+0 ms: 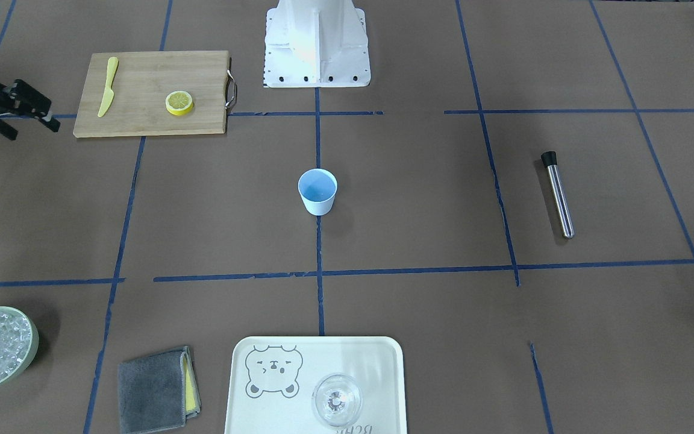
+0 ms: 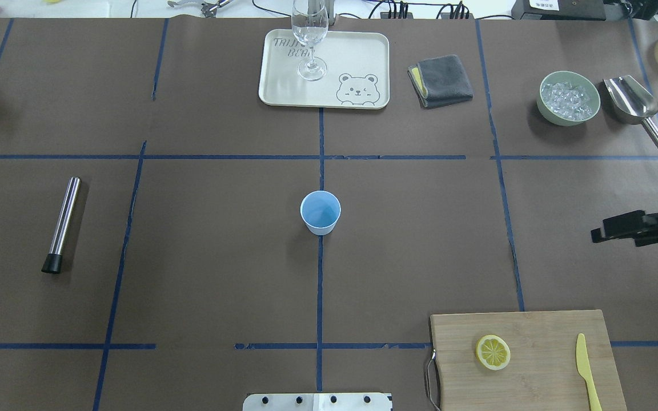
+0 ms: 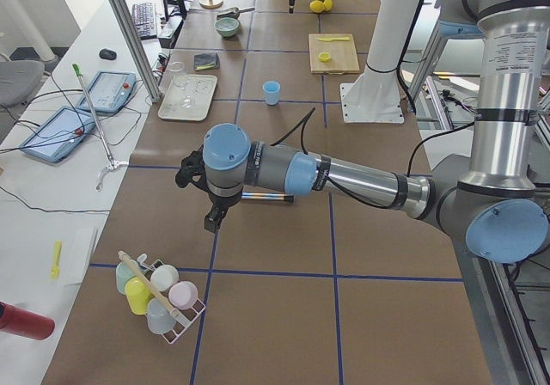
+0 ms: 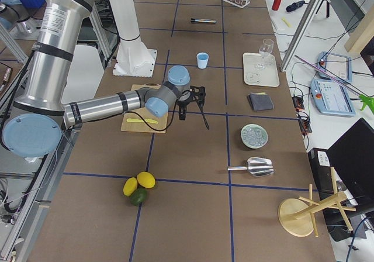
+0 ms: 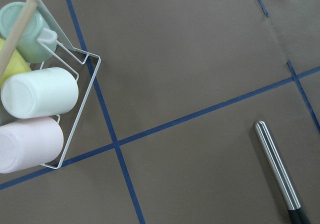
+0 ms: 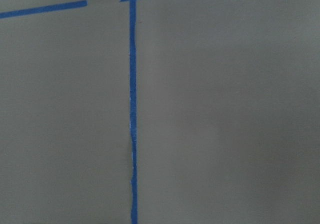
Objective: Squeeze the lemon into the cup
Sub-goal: 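Move the right gripper down toward the lemon slice on the cutting board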
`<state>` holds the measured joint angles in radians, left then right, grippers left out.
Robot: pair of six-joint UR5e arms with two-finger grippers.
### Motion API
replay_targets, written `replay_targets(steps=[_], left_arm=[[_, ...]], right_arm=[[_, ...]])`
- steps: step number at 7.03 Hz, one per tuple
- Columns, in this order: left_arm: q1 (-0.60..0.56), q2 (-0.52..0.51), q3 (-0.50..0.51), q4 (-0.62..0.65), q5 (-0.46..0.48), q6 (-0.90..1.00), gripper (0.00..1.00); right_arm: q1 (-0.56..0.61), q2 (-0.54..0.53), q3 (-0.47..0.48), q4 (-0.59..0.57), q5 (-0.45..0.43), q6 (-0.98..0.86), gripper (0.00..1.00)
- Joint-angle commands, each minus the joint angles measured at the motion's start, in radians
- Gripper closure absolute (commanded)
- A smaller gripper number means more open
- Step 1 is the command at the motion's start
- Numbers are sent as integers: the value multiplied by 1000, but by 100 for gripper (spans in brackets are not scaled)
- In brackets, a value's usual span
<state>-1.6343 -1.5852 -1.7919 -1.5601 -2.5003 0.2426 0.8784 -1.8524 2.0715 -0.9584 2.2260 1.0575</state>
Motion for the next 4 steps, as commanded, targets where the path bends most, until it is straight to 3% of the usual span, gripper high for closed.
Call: replay_targets(steps=[1, 4], left_arm=[[20, 4, -4, -6, 0, 0, 0], [22, 4, -3, -3, 0, -2, 0]], right_arm=[[-297, -1, 87, 10, -271, 249, 0], [-577, 8, 105, -2, -521, 450, 0]])
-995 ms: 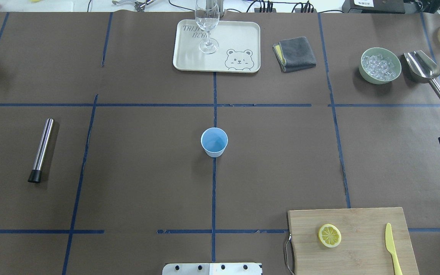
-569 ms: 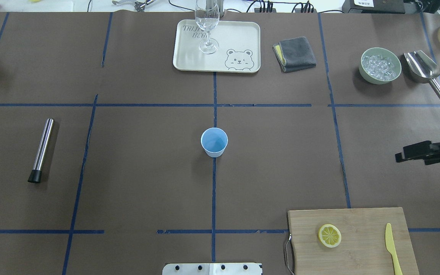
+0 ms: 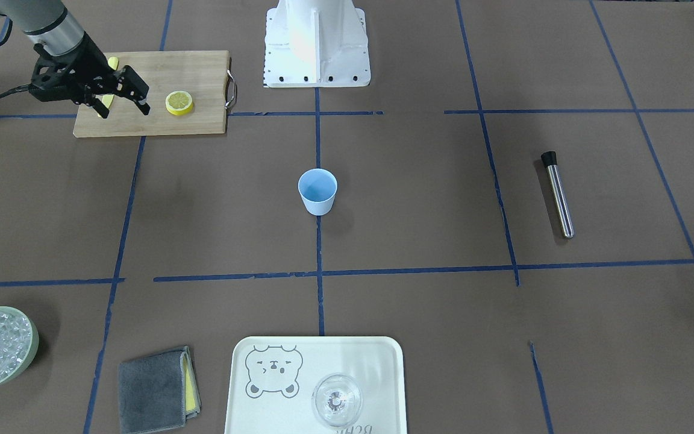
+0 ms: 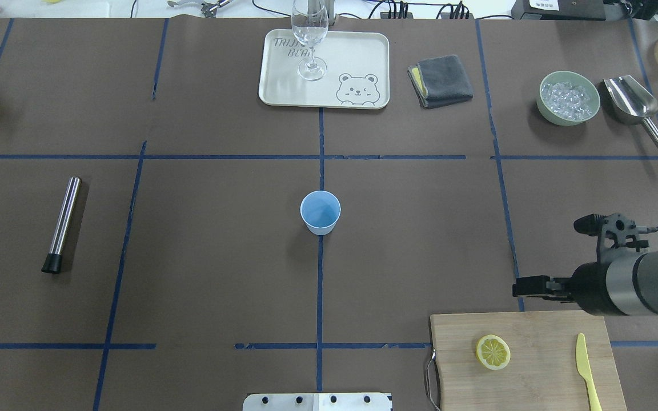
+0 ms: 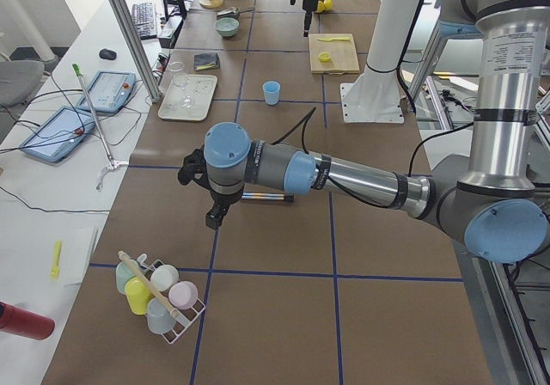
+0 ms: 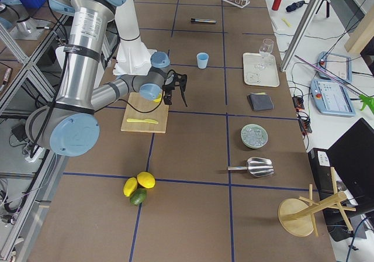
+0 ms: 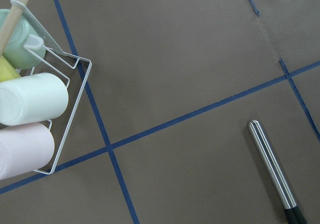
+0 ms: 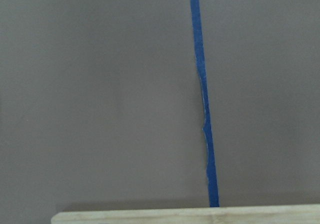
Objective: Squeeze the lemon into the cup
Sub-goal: 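Move the right gripper down toward the lemon slice on the cutting board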
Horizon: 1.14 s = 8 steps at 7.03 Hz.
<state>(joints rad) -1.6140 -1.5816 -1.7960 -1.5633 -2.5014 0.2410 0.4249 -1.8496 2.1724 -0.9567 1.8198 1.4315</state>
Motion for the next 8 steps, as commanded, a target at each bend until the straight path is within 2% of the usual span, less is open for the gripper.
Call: replay_targets(steps=[1, 3, 6, 8], left_arm=[[2, 2, 0, 2, 1, 0, 0], [2, 12, -2, 0, 0, 0, 0], [0, 22, -2, -3, 0, 0, 0], [0, 22, -2, -4, 1, 0, 0]], right_arm=[[-168, 41, 6, -43, -166, 104, 0], [-221, 149, 12, -275, -184, 139, 0], [-303, 164, -9, -297, -215, 196, 0], [-310, 156, -20, -298, -214, 198, 2]])
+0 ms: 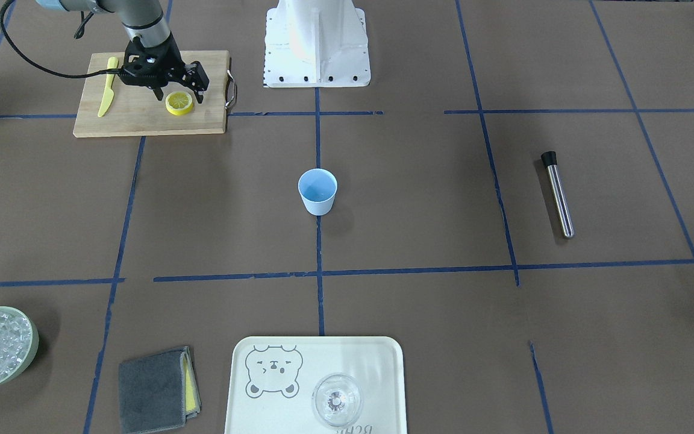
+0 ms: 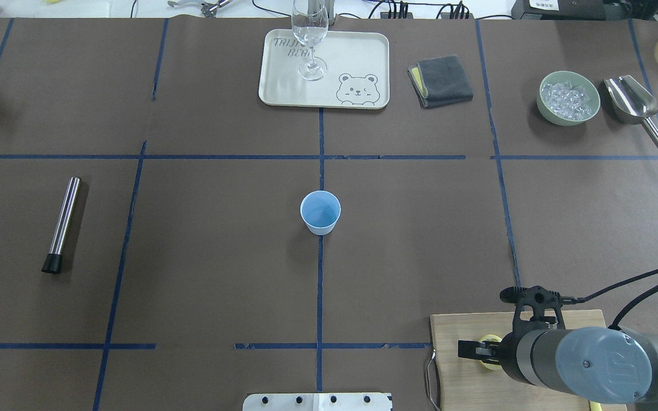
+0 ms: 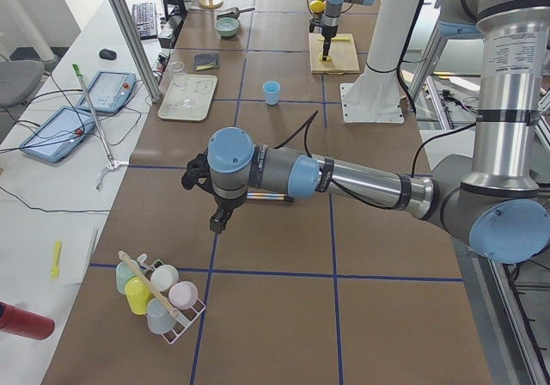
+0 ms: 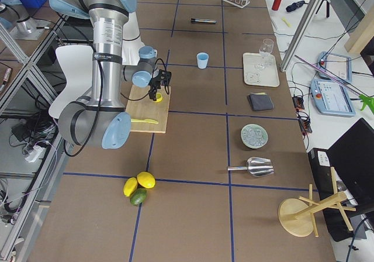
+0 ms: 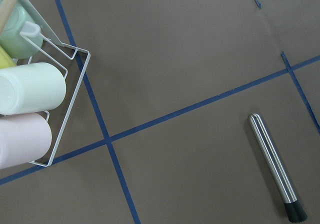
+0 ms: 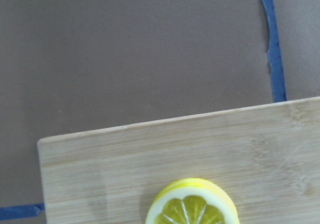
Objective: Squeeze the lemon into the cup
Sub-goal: 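Grasp the lemon slice with the right gripper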
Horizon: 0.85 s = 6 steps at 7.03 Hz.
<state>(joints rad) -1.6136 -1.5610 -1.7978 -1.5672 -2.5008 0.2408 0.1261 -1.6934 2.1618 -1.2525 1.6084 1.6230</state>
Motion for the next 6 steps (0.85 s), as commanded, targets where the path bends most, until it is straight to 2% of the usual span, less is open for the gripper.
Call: replay_targets(steps=[1, 2, 3, 4, 5, 6], left_arm=[[0, 1, 0, -1, 0, 0, 0], [0, 1, 0, 1, 0, 2, 0], [0, 2, 0, 1, 0, 2, 0], [0, 2, -2, 1, 0, 2, 0], [0, 2, -2, 1, 0, 2, 0], [0, 6, -2, 1, 0, 2, 0]], right_arm=[[-11, 0, -17, -2, -2, 6, 8], [-10, 1, -17, -2, -2, 6, 19], [-10, 5, -16, -4, -1, 6, 43], [-6, -2, -14, -4, -1, 6, 62], [-5, -3, -10, -4, 1, 6, 71], [-2, -3, -5, -4, 1, 6, 76]])
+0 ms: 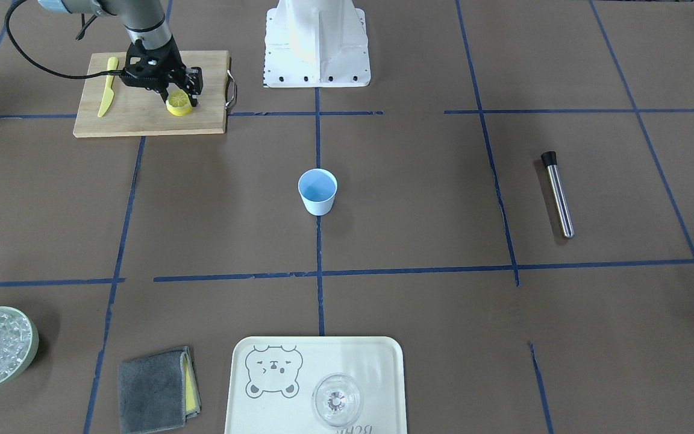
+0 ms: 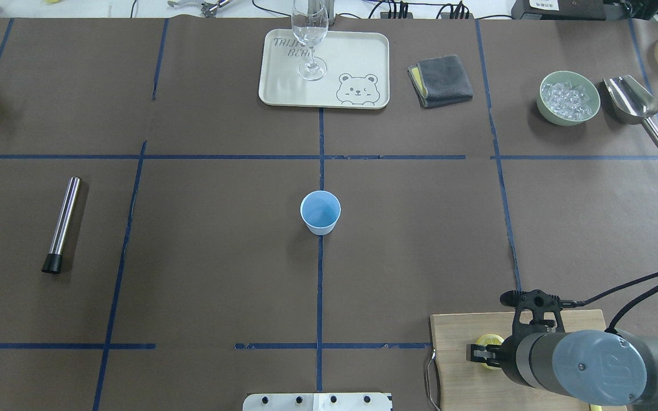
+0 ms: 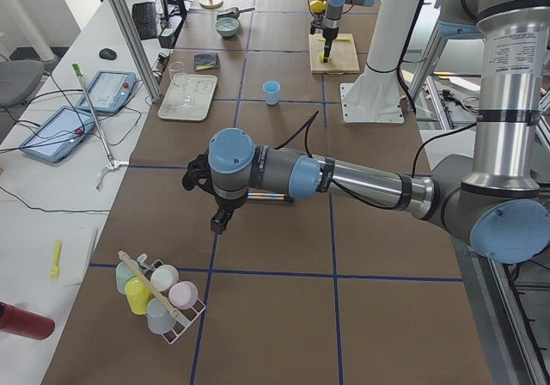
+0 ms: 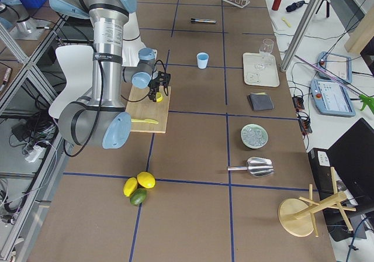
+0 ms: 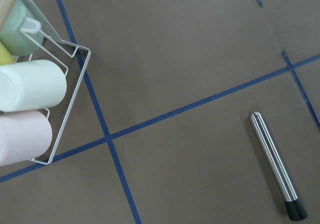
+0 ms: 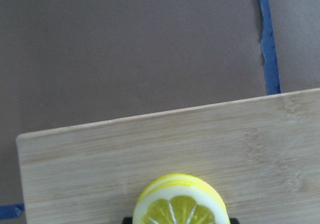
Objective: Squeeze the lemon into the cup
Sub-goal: 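Grasp the lemon slice with the right gripper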
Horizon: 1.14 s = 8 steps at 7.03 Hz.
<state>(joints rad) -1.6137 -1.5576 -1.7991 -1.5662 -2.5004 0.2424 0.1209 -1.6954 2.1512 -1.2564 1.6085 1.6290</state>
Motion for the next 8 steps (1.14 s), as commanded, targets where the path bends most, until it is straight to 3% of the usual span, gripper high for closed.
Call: replay_targets(steps=[1, 8], left_arm=[[0, 4, 0, -1, 0, 0, 0], [0, 5, -3, -2, 0, 0, 0]], right_arm=[[6, -3, 9, 2, 1, 0, 76], [45, -43, 110, -2, 4, 0, 75]])
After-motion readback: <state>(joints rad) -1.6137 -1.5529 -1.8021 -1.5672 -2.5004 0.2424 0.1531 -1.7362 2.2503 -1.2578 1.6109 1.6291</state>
